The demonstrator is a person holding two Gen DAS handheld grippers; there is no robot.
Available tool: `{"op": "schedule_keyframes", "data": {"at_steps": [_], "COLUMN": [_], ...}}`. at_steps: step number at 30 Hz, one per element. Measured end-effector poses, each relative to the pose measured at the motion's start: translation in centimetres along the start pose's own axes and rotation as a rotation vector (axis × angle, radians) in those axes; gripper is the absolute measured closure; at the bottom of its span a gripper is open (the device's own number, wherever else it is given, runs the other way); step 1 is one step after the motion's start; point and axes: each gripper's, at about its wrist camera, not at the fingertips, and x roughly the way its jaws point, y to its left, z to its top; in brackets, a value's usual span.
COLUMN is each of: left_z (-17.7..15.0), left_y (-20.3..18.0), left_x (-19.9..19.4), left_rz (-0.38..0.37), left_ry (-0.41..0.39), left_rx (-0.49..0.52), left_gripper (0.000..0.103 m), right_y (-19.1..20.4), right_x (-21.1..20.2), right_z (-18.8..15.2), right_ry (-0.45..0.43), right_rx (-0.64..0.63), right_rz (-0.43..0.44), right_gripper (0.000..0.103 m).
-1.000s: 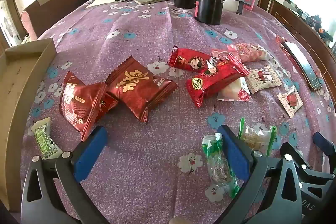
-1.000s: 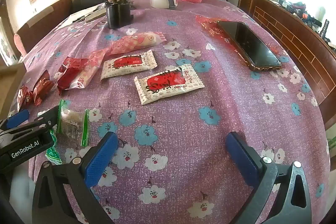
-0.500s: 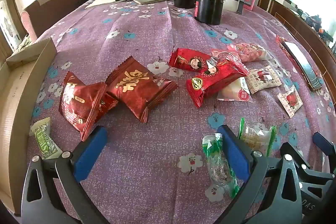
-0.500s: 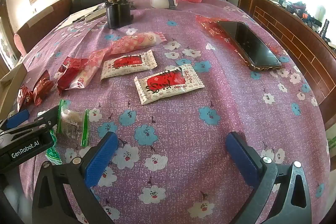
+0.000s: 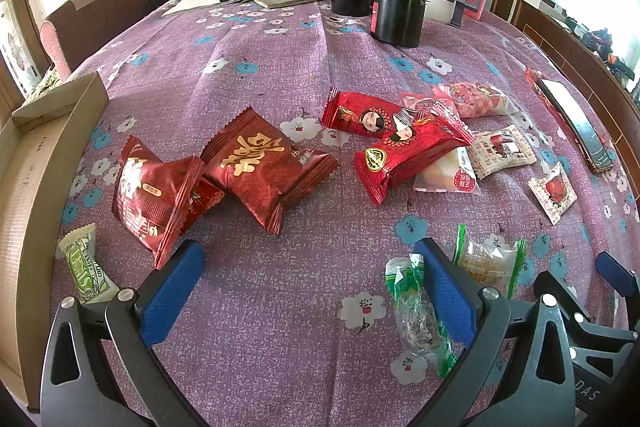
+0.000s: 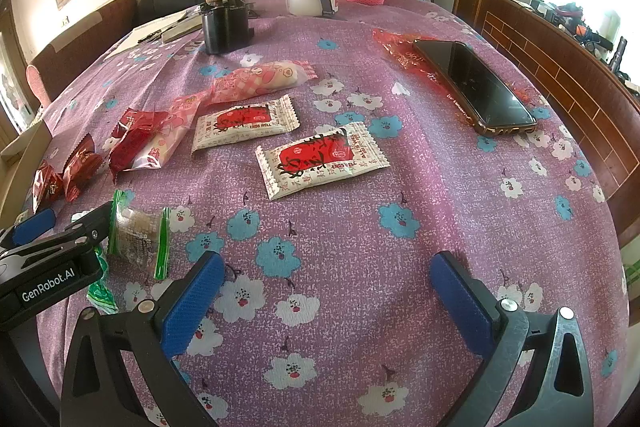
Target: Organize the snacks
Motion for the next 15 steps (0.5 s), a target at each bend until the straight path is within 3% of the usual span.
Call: {"op": "schedule_keyframes", "data": {"at_steps": [10, 15], "left_z": [0.00, 0.23], "left_y": [0.01, 0.22], "left_x": [0.00, -0.02], "left_rz": [-0.003, -0.052], "left_ry": [0.003, 0.067], "left_rx": [0.003, 0.064], "left_gripper": [0.000, 0.000], "right_y": [-0.04, -0.12], "right_x": [0.01, -0.12], "right_z": [0.01, -0.12], "right_ry": [0.000, 0.007], "right_rx": [0.001, -0.016], "right_rz": [0.001, 0.023], "right_gripper": [0.000, 0.000]}}
